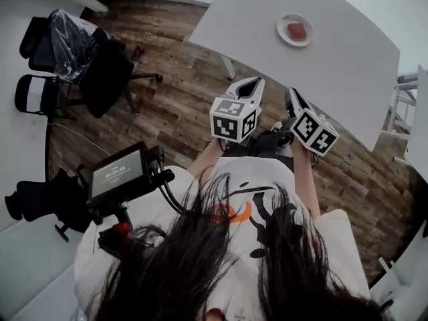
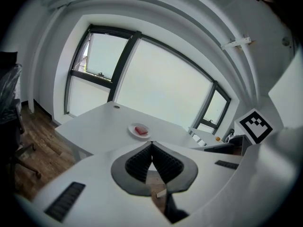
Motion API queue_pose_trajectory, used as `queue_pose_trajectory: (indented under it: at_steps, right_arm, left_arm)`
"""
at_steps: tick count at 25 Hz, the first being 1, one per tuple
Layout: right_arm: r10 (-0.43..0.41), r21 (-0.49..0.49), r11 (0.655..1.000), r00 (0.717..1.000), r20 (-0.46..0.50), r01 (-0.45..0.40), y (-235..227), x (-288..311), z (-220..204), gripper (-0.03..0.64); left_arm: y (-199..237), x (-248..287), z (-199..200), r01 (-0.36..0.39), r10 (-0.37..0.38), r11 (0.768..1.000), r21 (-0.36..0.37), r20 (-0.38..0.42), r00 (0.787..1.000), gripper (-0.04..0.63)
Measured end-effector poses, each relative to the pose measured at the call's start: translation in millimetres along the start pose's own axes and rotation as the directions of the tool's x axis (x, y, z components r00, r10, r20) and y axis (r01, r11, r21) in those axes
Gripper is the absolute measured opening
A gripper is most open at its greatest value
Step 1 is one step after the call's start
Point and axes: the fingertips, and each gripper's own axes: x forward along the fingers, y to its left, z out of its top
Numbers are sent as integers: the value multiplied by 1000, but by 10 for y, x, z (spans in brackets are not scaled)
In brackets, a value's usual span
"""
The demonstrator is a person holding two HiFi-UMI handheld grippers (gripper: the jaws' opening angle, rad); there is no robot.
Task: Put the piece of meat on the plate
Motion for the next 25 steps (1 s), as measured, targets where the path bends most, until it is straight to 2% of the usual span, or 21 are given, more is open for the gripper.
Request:
queue_pose_trajectory:
  at_steps: [3,8,14,15,20,25]
  right_arm:
    - [1,-7,1000,1000,-2,-1,-25,-146,-17,49]
    - [11,-7,1000,1000,-13,-12,33,-153,-13,49]
    - [42,-30,999,998,-46,-43,141,-127,-18,49]
    - [47,-30,998,997,-54,-49,61,-284,-80,49]
    - [88,-5,996,995,-54,-89,-636,-1641,-566,49]
    - [134,2,991,988,-70,-135,-763,-2151,-873,49]
  left_arm:
    - [-161,-29,-62,13,-13,1000,-2,2,1000,6]
    - [-180,-2,17,14,-14,1000,-12,17,1000,6]
    - [-60,-38,85,-30,32,998,-59,42,999,6]
    - [-207,-97,-9,-37,40,997,-61,43,998,6]
    - [-1541,-608,-879,-56,57,998,-33,45,997,6]
    - [-1894,-1021,-1367,-118,120,992,-48,31,992,5]
